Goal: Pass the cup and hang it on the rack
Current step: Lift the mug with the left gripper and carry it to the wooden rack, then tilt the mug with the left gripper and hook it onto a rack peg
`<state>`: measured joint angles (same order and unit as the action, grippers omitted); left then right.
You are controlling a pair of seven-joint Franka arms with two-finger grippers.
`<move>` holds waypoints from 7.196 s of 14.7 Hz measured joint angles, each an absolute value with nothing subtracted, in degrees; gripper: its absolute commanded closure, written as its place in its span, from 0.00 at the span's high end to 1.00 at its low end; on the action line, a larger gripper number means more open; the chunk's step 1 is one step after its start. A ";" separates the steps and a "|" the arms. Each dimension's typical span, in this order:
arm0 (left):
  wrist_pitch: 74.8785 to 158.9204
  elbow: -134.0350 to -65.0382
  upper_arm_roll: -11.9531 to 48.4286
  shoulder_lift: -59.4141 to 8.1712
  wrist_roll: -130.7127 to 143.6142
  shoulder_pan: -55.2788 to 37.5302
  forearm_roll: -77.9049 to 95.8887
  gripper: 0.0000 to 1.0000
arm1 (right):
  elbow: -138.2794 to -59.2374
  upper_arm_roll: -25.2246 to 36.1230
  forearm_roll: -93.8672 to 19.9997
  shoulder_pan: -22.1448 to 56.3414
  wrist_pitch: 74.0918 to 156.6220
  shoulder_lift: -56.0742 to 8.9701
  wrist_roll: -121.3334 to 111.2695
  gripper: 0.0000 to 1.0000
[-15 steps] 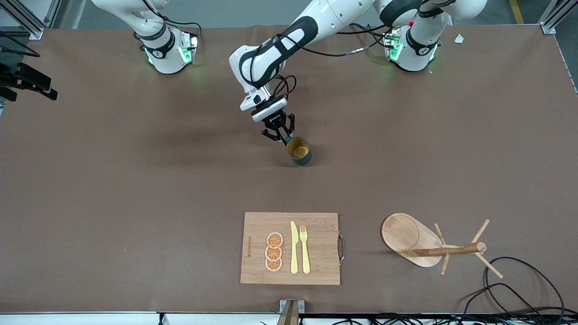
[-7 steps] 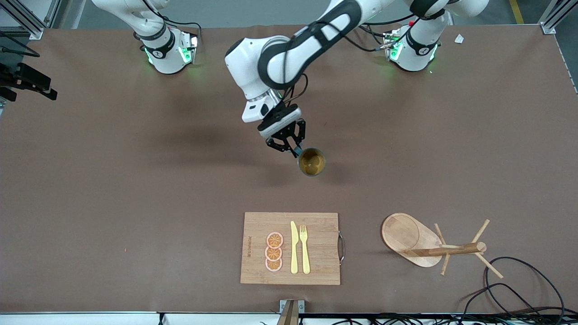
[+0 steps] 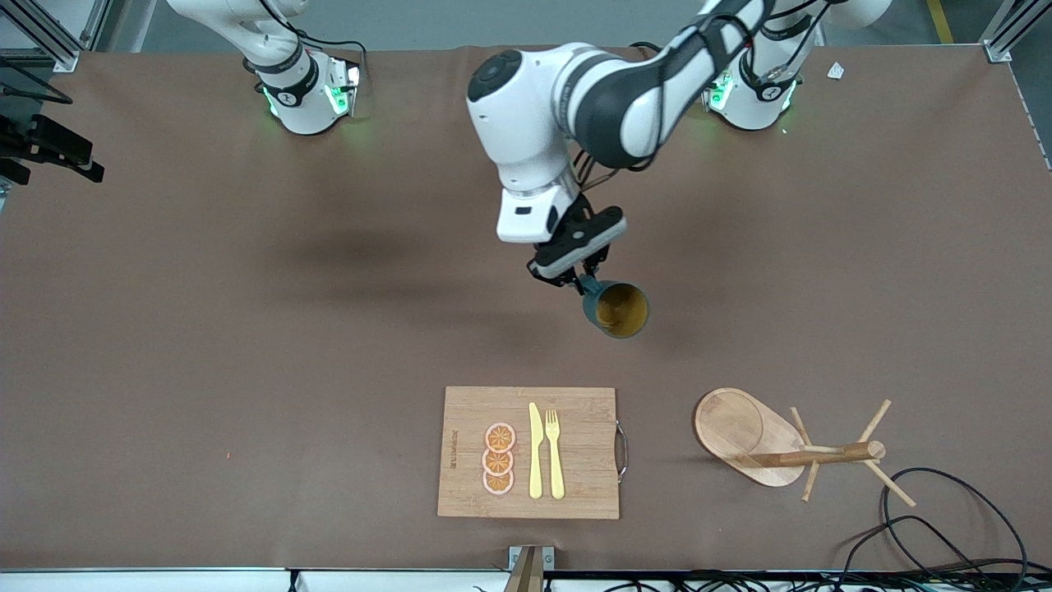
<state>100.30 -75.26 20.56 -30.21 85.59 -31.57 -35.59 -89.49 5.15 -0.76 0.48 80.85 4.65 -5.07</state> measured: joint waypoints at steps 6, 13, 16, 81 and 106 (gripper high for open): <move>105.01 -75.27 20.60 -27.04 77.58 -23.07 -22.48 0.01 | -89.49 5.15 -0.75 0.48 80.84 4.65 -5.07 1.00; 106.68 -75.23 20.63 -24.16 66.42 -15.08 -6.47 0.02 | -89.52 5.17 -0.74 0.48 80.74 4.65 -5.07 1.00; 106.67 -75.23 20.61 -23.37 62.52 -11.98 0.19 0.02 | -89.56 5.18 -0.74 0.48 80.72 4.65 -5.07 1.00; 116.83 -71.82 19.81 -41.76 49.01 18.55 53.40 0.03 | -89.77 5.37 -0.73 0.47 80.13 4.65 -5.08 1.00; 116.83 -71.54 19.86 -43.19 43.80 19.20 53.40 1.00 | -89.80 5.37 -0.77 0.47 79.91 4.65 -5.08 1.00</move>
<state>116.83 -71.54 19.86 -43.19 43.80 19.20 53.40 -89.80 5.37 -0.77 0.47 79.91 4.65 -5.08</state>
